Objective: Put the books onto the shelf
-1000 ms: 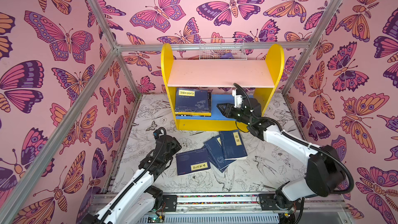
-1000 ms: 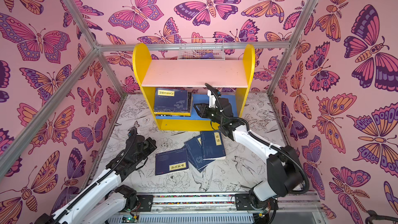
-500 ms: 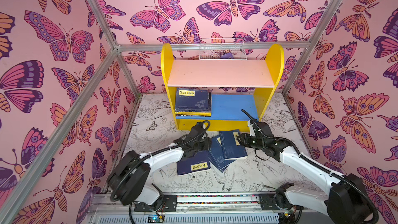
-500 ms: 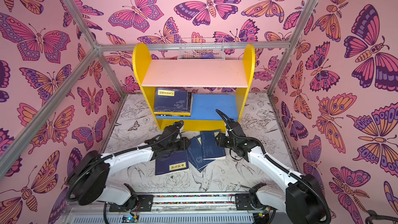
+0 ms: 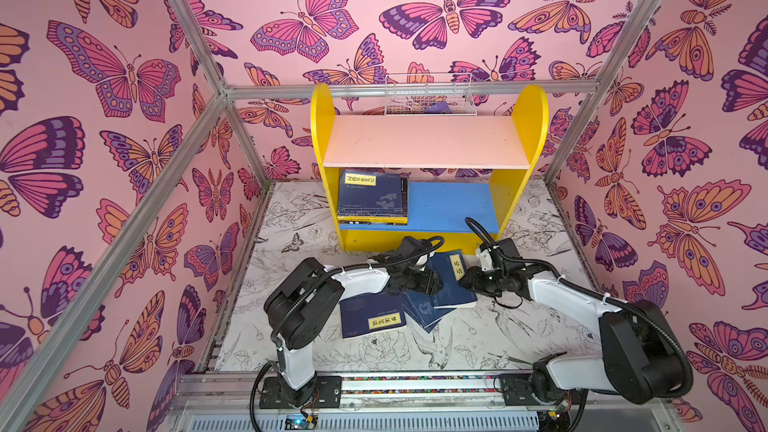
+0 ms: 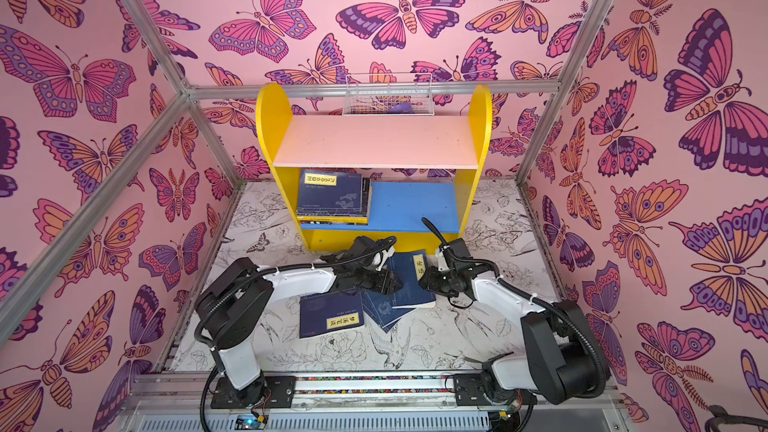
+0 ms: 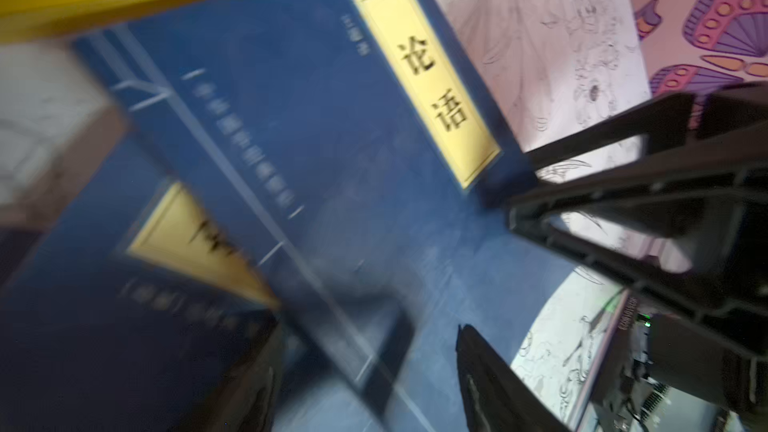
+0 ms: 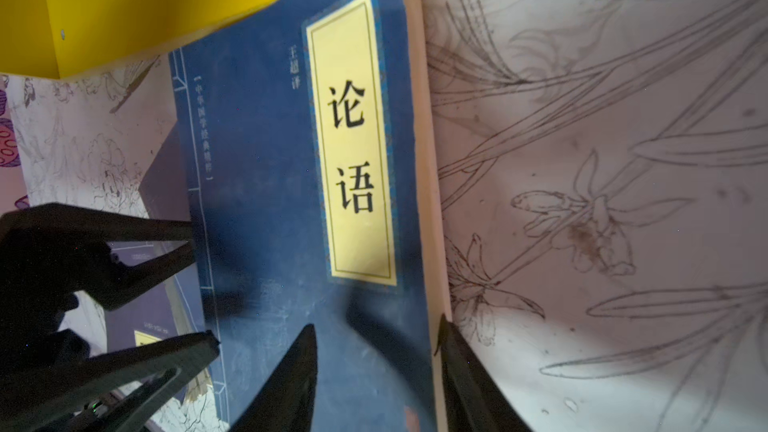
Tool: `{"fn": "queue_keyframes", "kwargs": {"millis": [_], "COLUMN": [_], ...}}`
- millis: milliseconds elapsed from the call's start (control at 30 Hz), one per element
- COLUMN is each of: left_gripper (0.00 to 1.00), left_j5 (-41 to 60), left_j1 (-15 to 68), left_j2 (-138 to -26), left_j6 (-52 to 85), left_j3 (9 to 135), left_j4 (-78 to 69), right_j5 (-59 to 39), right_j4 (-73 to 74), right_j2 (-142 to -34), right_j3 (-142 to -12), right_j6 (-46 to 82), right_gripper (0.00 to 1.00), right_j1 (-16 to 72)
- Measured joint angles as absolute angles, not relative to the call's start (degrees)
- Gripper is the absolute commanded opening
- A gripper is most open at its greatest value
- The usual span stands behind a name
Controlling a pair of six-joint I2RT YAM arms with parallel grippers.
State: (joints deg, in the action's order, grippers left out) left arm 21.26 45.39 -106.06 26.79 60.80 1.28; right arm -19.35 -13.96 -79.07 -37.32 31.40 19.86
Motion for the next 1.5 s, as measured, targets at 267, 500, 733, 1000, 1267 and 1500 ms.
{"fn": "queue_keyframes", "kwargs": {"millis": [267, 500, 733, 1000, 1267, 1500], "left_gripper": [0.56, 0.45, 0.5, 0.75, 0.89, 0.92], "left_j5": [26.46, 29.54, 29.02, 27.66, 30.89, 33.69], "left_j1": [45.28, 45.91, 46.54, 42.7, 32.82, 31.53], "left_j2": [-108.47, -108.44, -107.77, -91.77, -72.2, -60.95], "left_j6": [25.85, 24.58, 23.94, 27.22, 34.98, 39.09], "left_j3": [63.02, 62.08, 61.6, 51.27, 41.23, 37.56], "left_j4": [0.73, -0.01, -0.16, -4.43, -7.09, -7.44], "right_j5": [-23.92, -25.17, -25.56, -32.56, -47.27, -55.68], "right_j4": [-13.02, -12.97, -12.64, -12.03, -7.73, -2.11], "right_j2": [-80.25, -80.07, -75.2, -67.26, -65.28, -66.78], "right_j3": [-37.34, -37.32, -36.03, -35.03, -39.42, -45.78], "right_j6": [29.85, 29.54, 29.61, 28.84, 30.85, 33.67], "right_gripper": [0.46, 0.42, 0.08, 0.0, 0.0, 0.0], "right_j1": [19.59, 19.59, 19.31, 19.33, 19.62, 23.53]}}
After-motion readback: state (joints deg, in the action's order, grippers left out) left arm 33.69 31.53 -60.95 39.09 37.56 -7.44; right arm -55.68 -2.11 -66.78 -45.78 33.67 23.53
